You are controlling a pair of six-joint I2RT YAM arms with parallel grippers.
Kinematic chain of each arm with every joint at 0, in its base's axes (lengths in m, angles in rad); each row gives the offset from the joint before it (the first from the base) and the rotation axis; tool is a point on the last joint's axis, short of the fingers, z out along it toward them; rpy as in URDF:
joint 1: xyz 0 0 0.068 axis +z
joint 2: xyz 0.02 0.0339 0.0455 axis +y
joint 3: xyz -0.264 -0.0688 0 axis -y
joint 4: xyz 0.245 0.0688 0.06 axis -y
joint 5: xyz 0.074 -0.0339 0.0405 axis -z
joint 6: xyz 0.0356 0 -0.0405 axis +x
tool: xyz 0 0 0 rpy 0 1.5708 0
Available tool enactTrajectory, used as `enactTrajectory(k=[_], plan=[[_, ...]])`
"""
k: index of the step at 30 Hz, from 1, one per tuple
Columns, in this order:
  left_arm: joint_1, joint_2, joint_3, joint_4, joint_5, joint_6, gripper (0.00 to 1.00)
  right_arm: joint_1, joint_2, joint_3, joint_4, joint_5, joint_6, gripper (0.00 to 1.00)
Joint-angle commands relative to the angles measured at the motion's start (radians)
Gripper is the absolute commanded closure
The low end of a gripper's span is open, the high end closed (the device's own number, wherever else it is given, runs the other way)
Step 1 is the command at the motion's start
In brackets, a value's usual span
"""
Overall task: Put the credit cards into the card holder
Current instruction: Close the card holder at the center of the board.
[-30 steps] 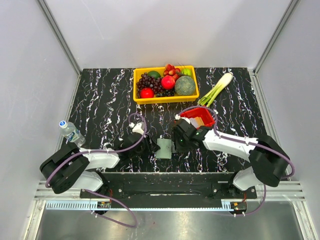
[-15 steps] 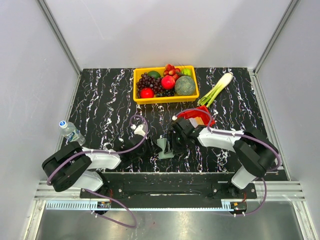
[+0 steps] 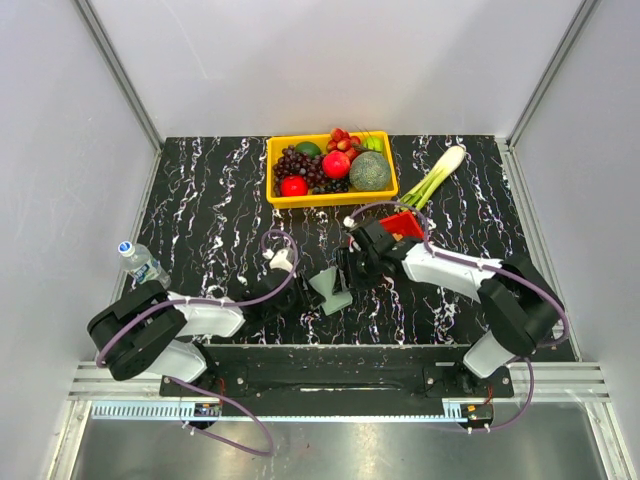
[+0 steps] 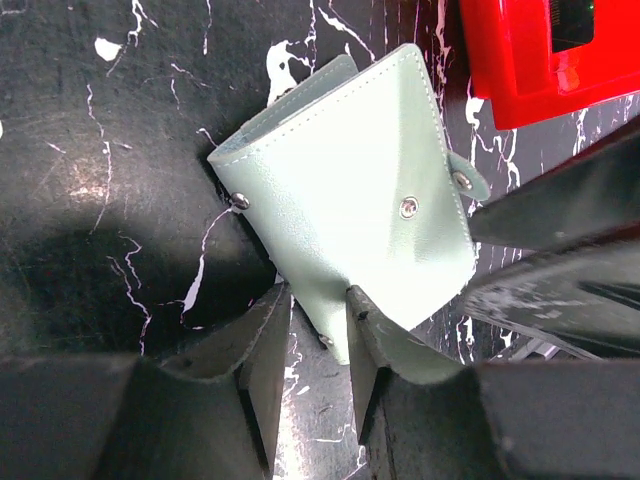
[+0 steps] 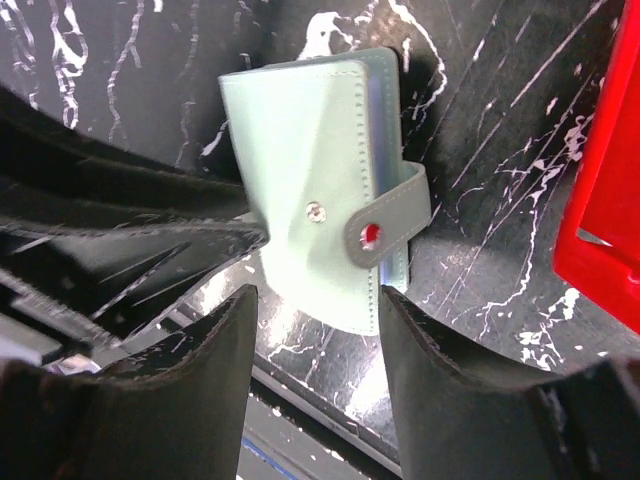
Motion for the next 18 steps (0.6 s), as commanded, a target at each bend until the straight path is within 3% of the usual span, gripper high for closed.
enactTrajectory(k=[1,11,18], plan=[[-0.007,0.021,0.056,-0.061,-0.041,0.036,0.67,0.004,-0.091,0.069,-0.092,0.027,-0.109,0.44],[-0.007,0.031,0.102,-0.133,-0.066,0.079,0.67,0.006,-0.045,0.146,-0.172,0.182,-0.221,0.48],[-0.009,0.038,0.118,-0.142,-0.063,0.085,0.67,0.078,0.017,0.218,-0.191,0.248,-0.278,0.5]])
